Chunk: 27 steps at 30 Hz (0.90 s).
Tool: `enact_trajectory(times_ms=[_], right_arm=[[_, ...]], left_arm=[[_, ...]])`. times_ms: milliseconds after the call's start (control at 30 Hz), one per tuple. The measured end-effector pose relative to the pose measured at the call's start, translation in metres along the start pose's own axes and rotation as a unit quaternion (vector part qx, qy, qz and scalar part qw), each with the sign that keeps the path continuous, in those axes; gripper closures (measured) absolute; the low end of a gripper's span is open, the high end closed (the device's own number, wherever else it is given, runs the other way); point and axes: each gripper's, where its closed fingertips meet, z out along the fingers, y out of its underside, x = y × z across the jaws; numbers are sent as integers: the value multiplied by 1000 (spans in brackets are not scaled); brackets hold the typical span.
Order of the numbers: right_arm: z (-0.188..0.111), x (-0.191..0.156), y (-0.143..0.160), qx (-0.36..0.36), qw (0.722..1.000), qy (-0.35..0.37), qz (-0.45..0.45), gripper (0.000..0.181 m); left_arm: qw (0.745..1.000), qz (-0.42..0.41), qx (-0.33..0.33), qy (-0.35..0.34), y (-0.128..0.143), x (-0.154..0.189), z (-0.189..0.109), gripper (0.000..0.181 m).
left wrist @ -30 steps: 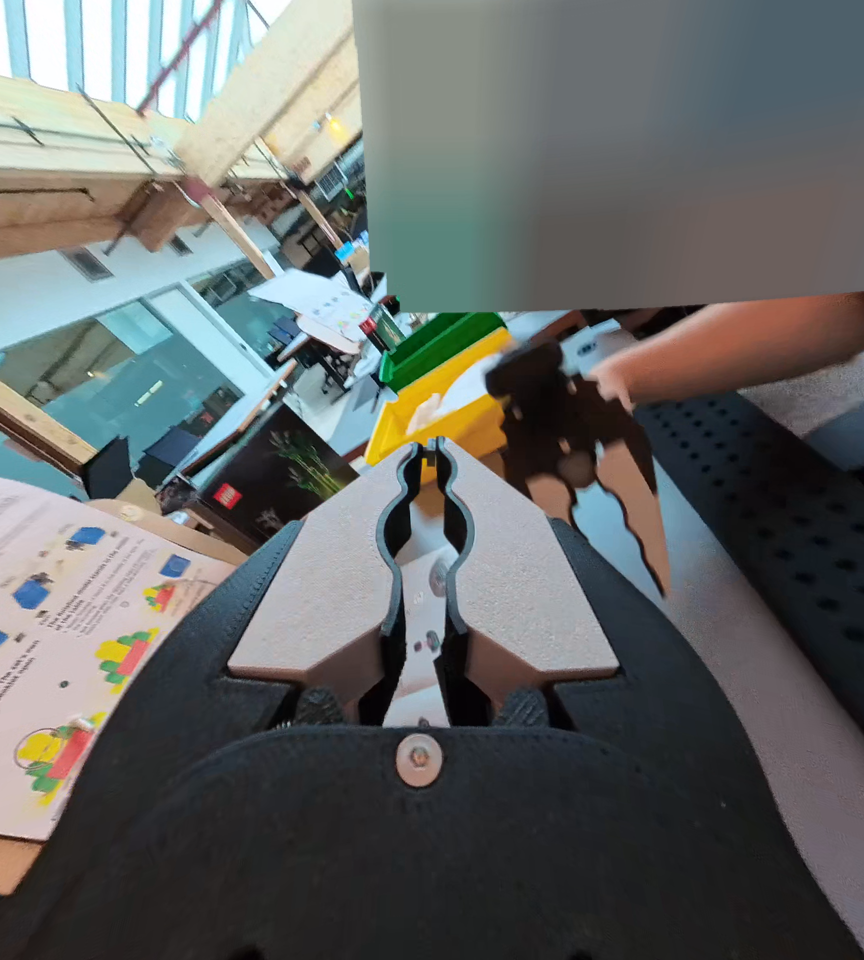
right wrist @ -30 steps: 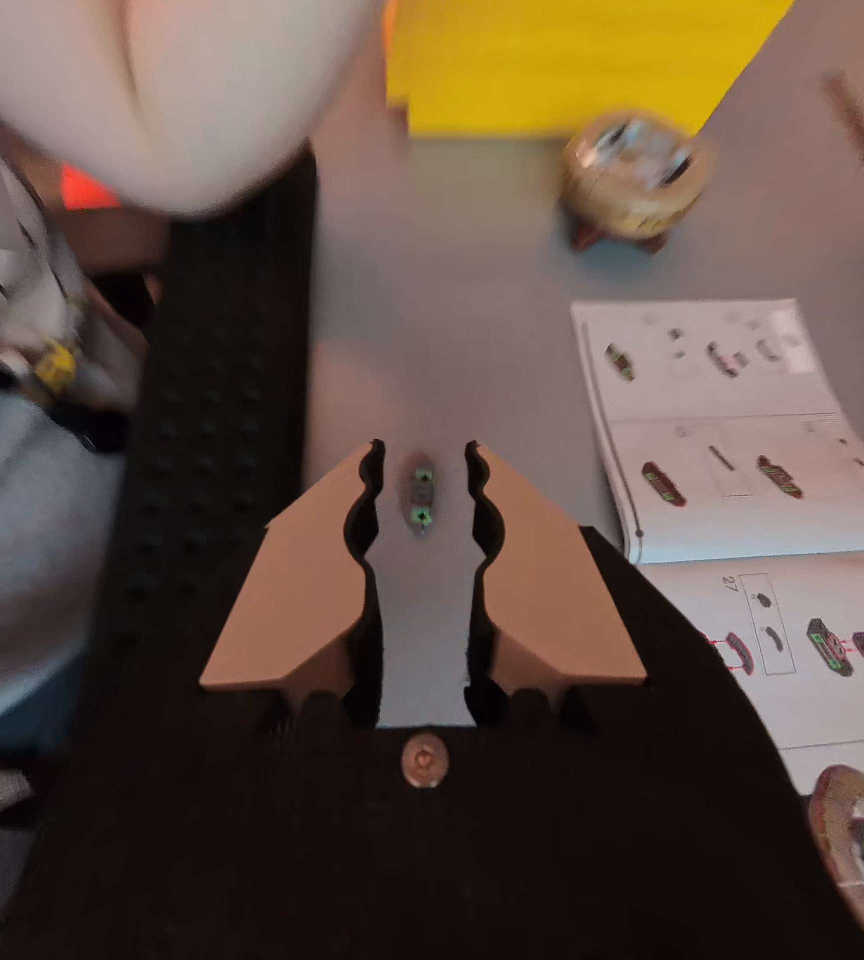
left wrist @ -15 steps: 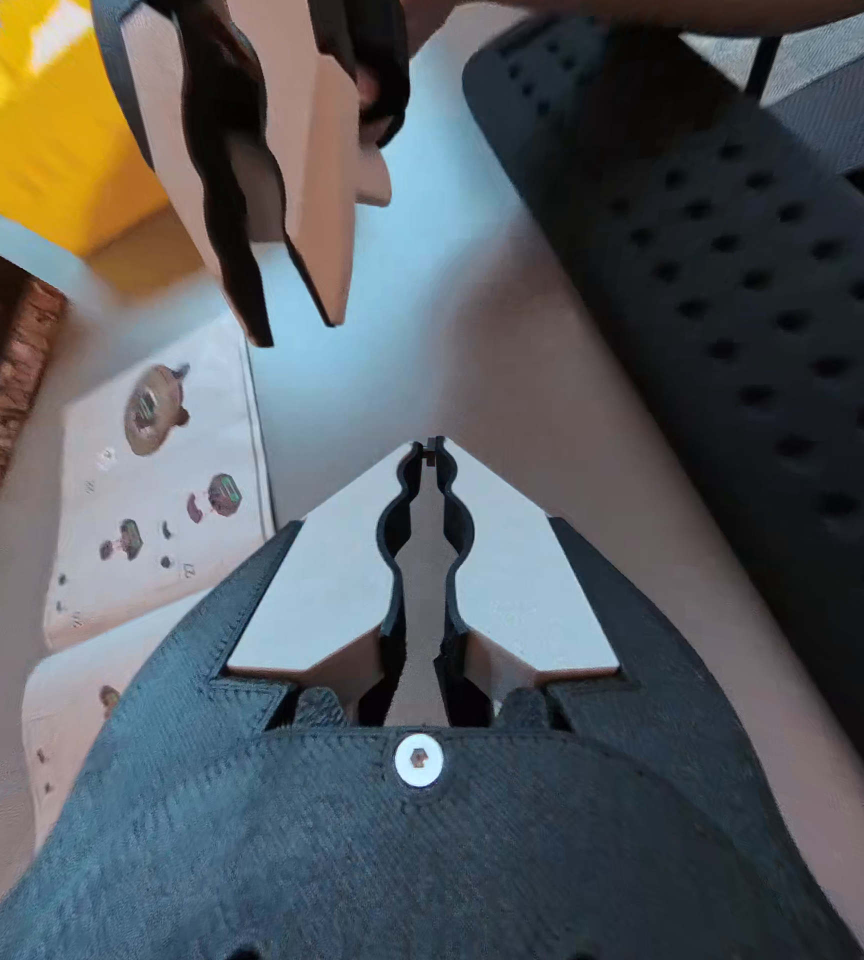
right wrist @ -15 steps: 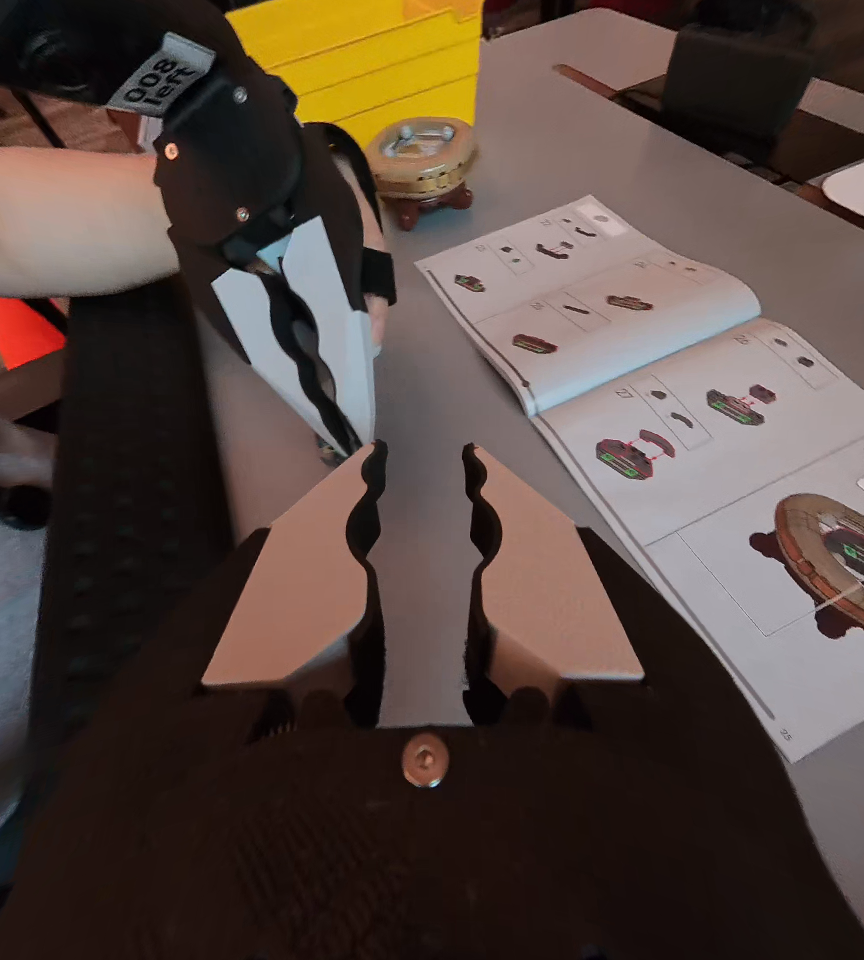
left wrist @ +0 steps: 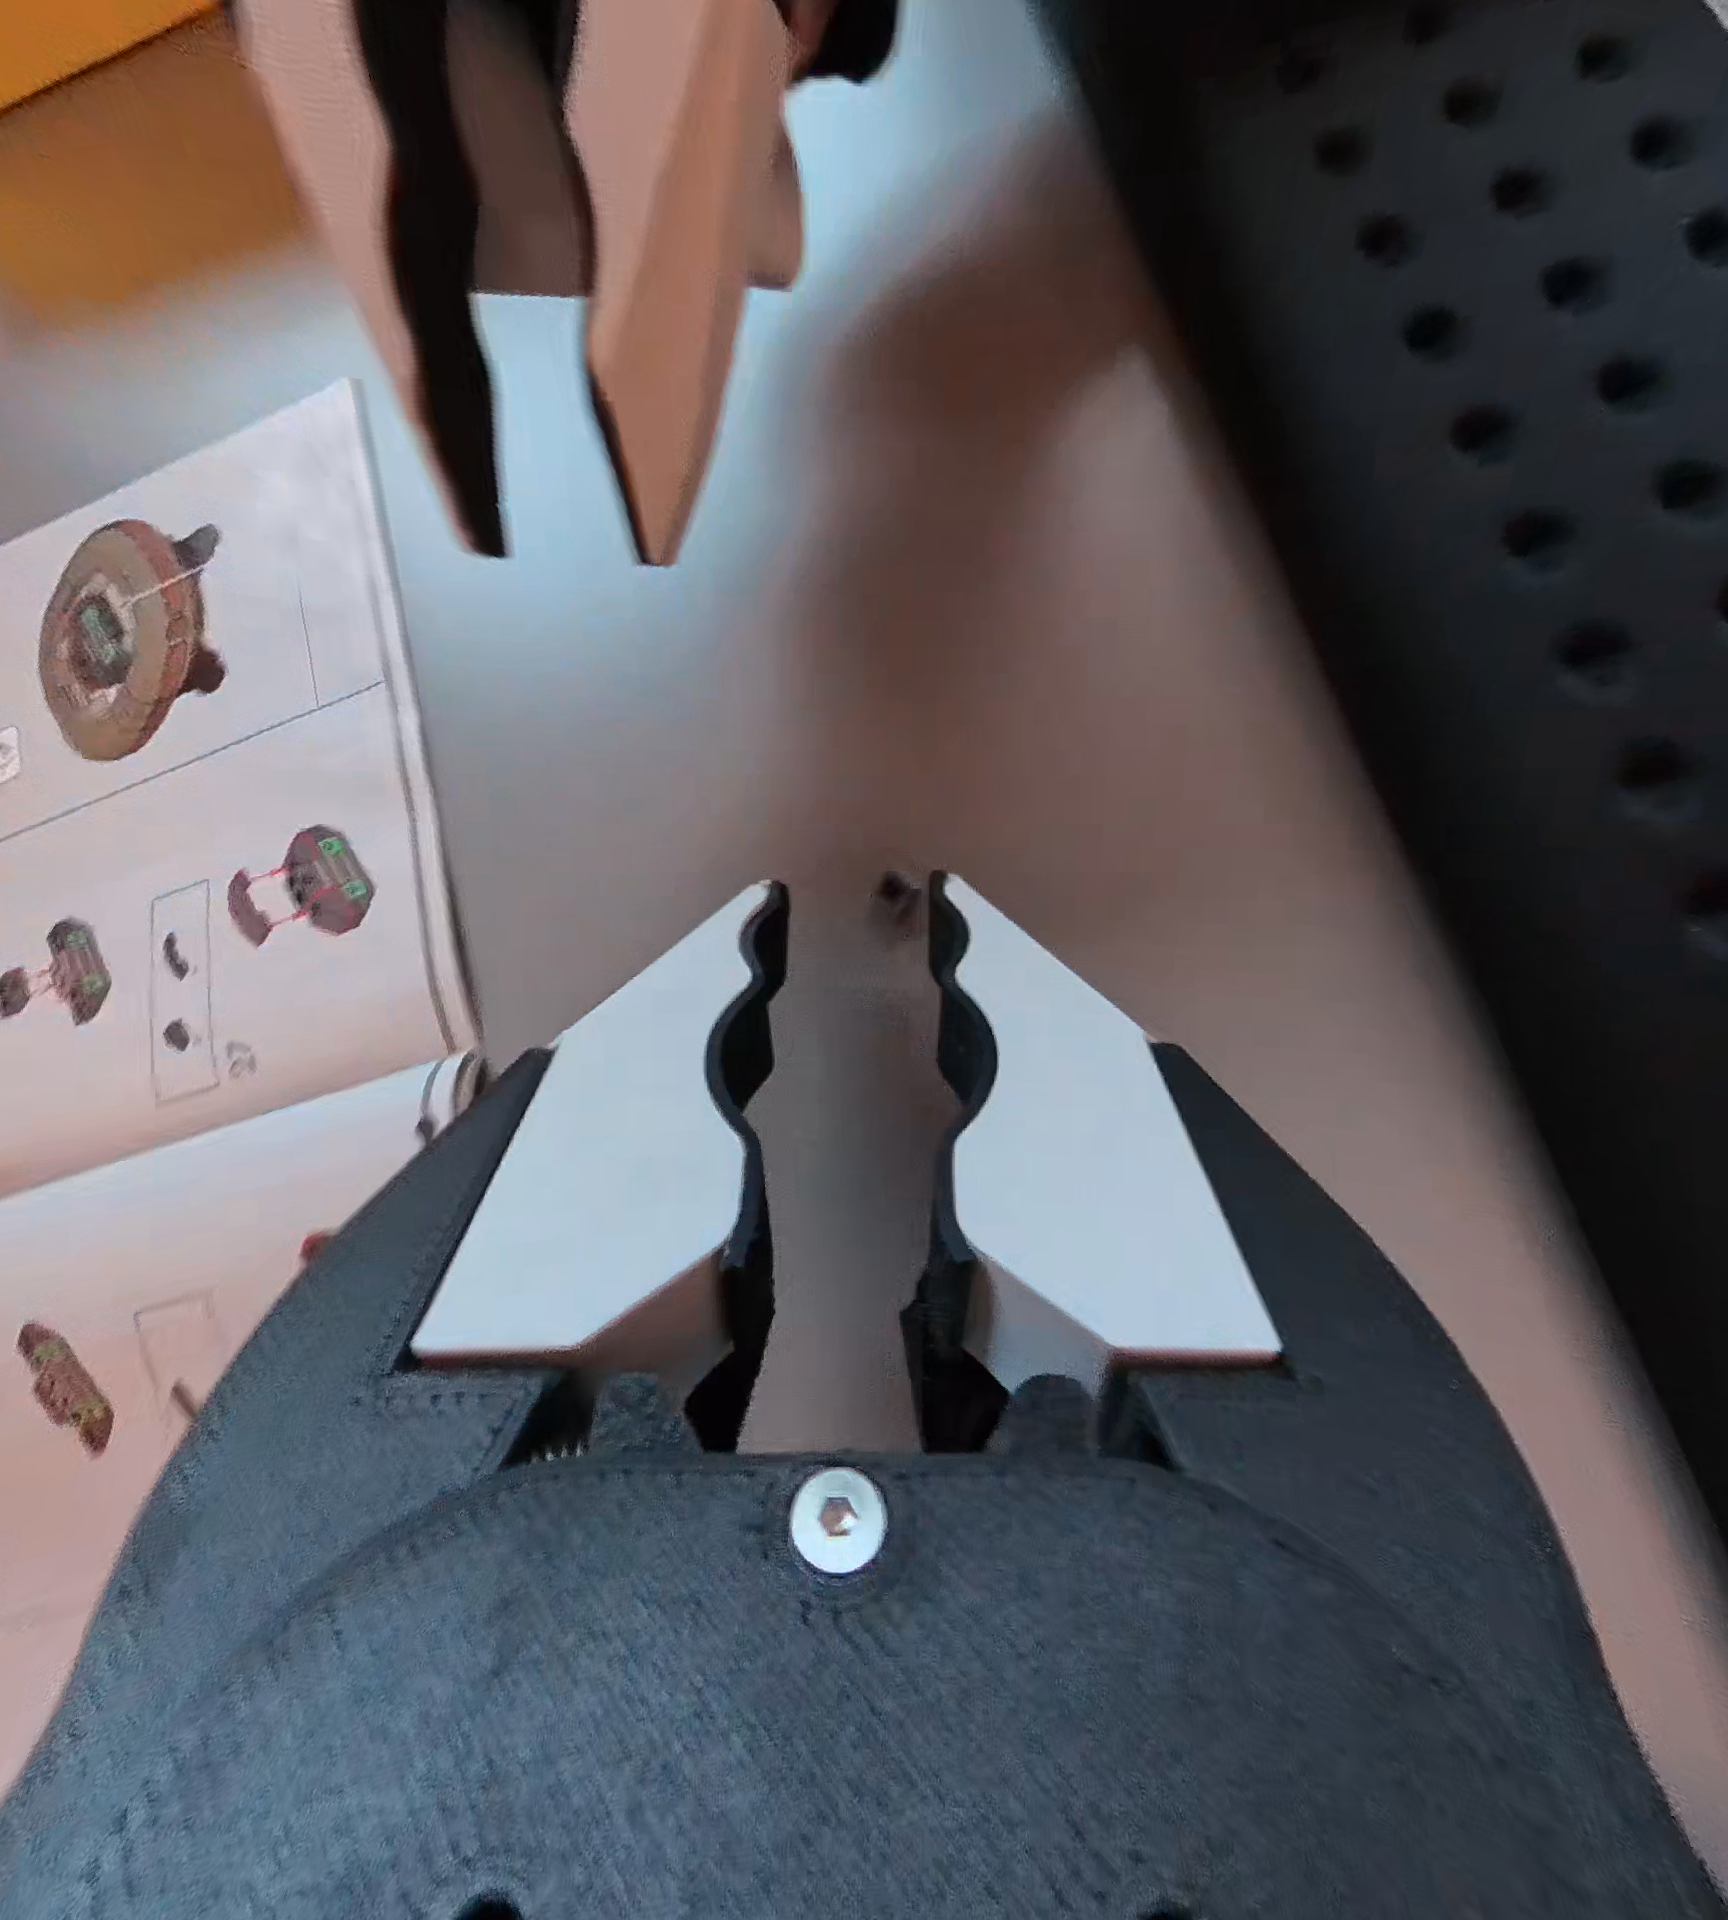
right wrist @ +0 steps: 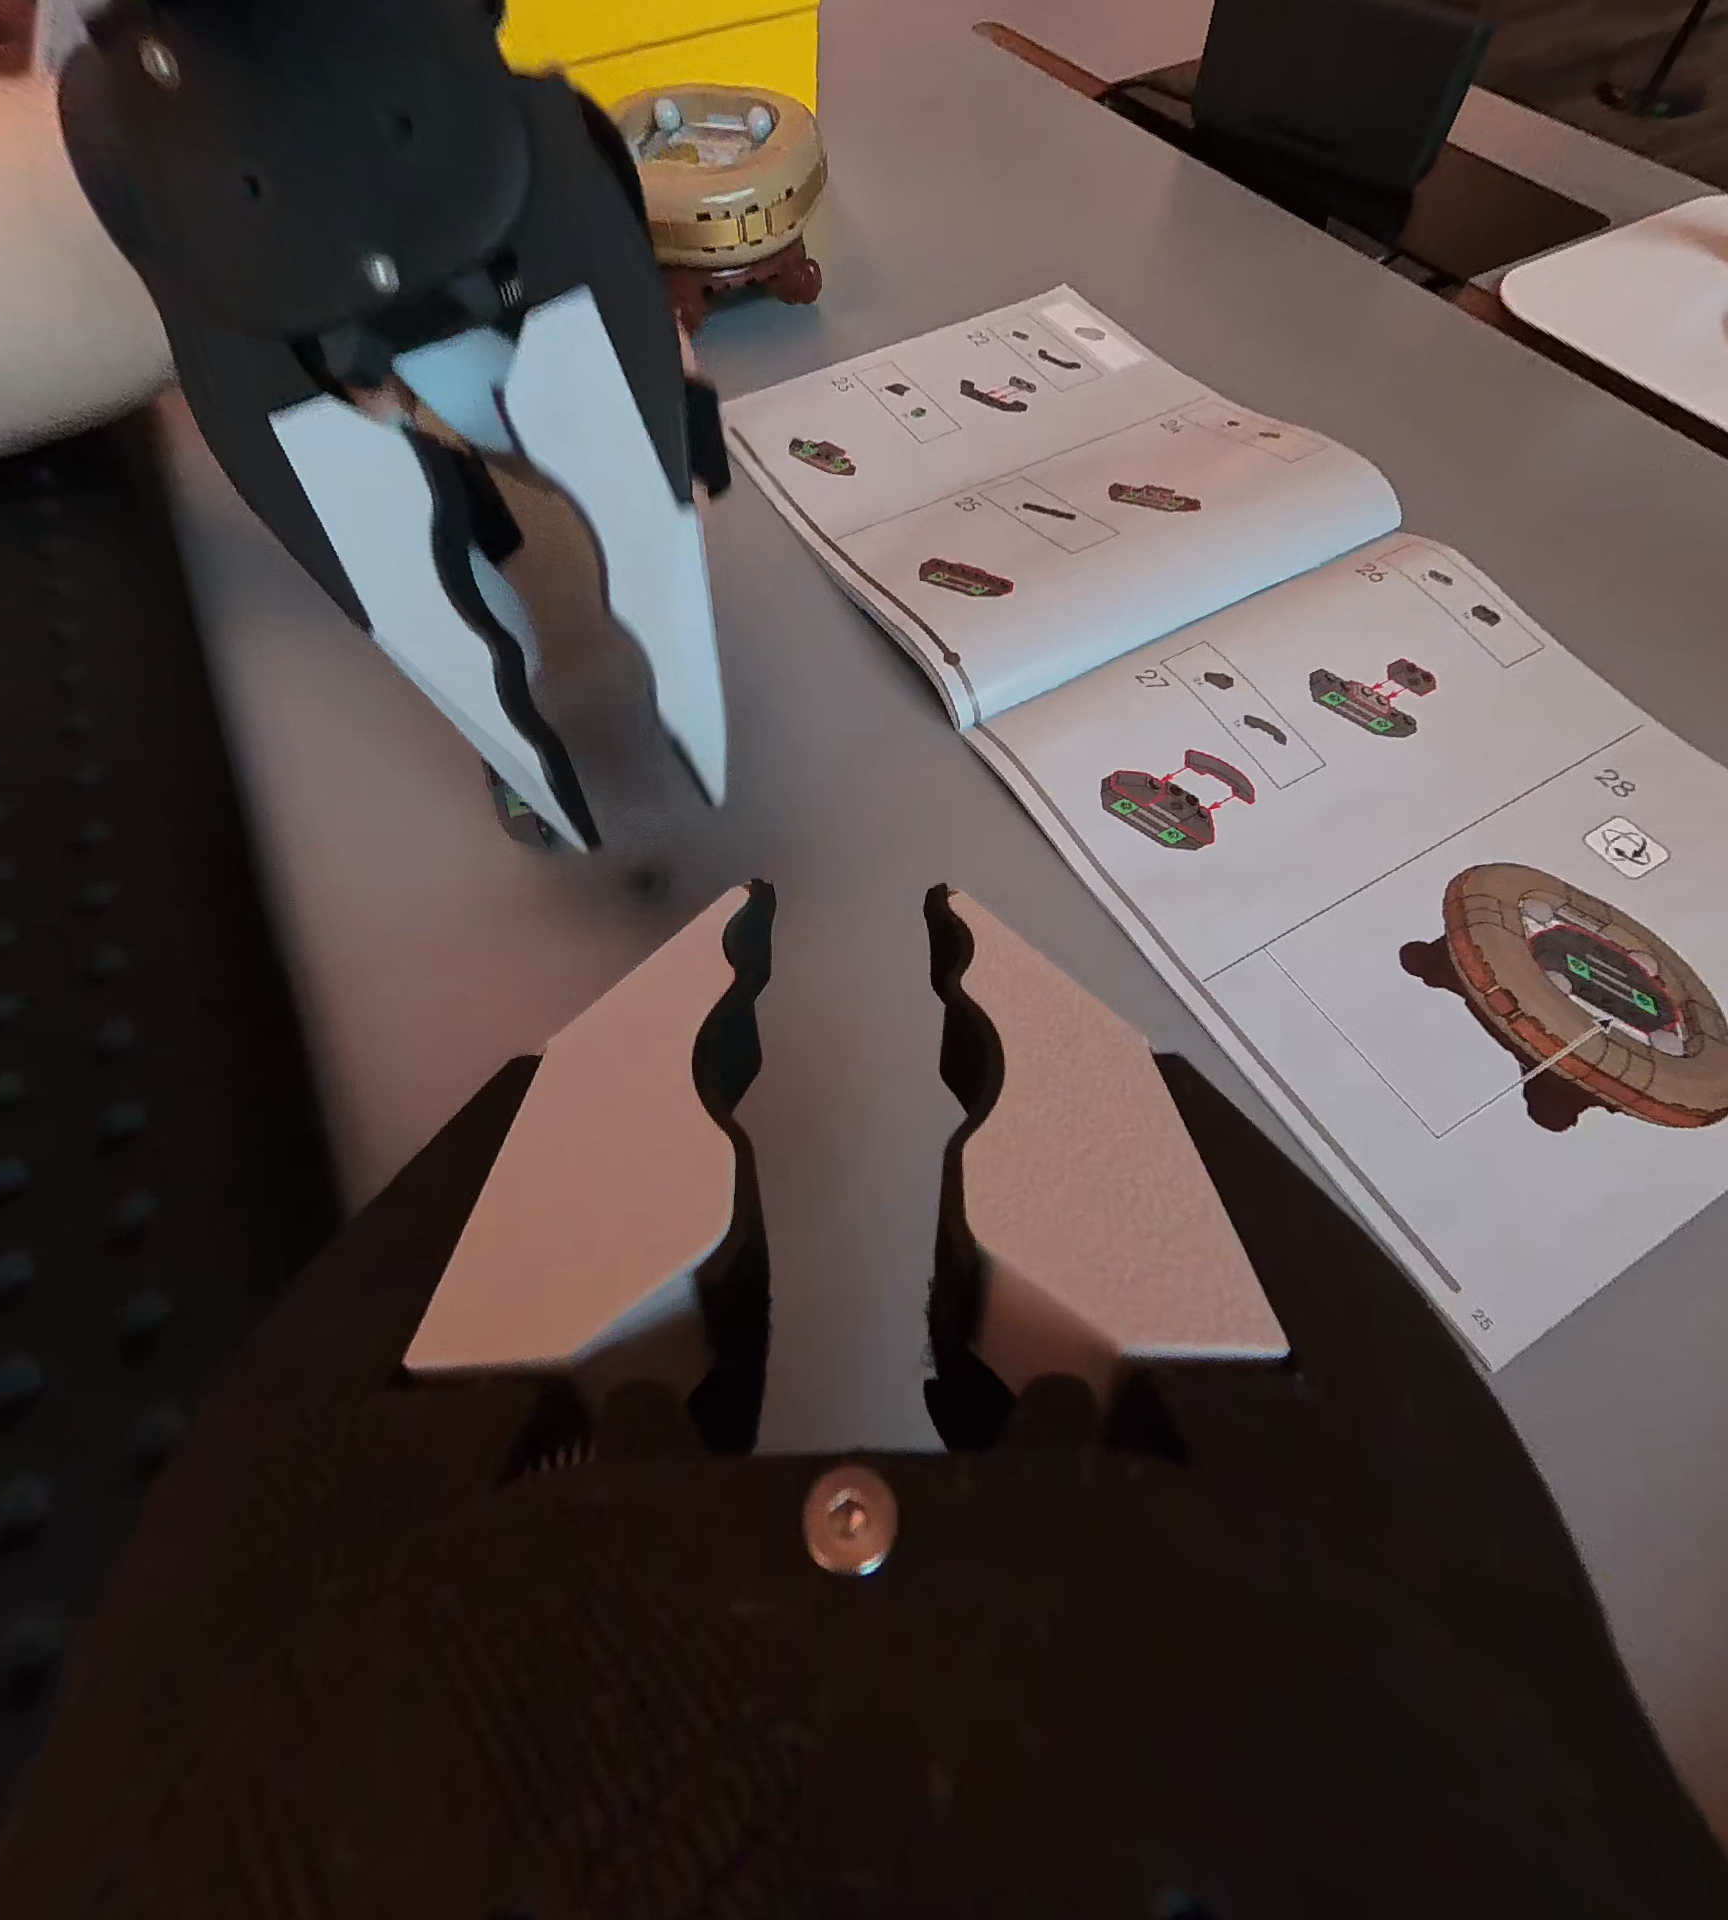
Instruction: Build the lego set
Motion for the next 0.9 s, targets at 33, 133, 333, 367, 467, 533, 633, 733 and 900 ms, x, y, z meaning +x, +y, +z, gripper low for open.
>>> enact_trajectory(times_ms=[33,133,333,367,467,533,633,733,900], right_arm=[[0,0,1,-1,1000,0,-1,152],[2,-8,-1,3,1000,-11,-8,152],[22,-43,1,-25,996,-66,-60,152],[26,-46,3,-34,995,-67,-70,152],[32,-52,7,-47,994,-71,-75,154],[37,-55,12,-60,994,-76,-59,156],[45,-55,21,-88,993,-65,-51,156],[49,-55,23,-96,992,-64,-46,162],[58,-55,29,-119,989,-63,-53,168]], left_arm=[[1000,-16,11,-6,-2,-2,-9,152],[995,-82,57,14,-5,4,-44,148],[995,-88,56,-5,8,32,-52,146],[996,-77,45,-18,12,33,-48,146],[998,-49,18,-42,19,33,-39,149],[998,-44,16,-51,18,32,-36,150],[997,-42,18,-59,16,30,-36,151],[996,-46,24,-76,14,25,-38,151],[991,-51,59,-107,6,12,-42,152]])
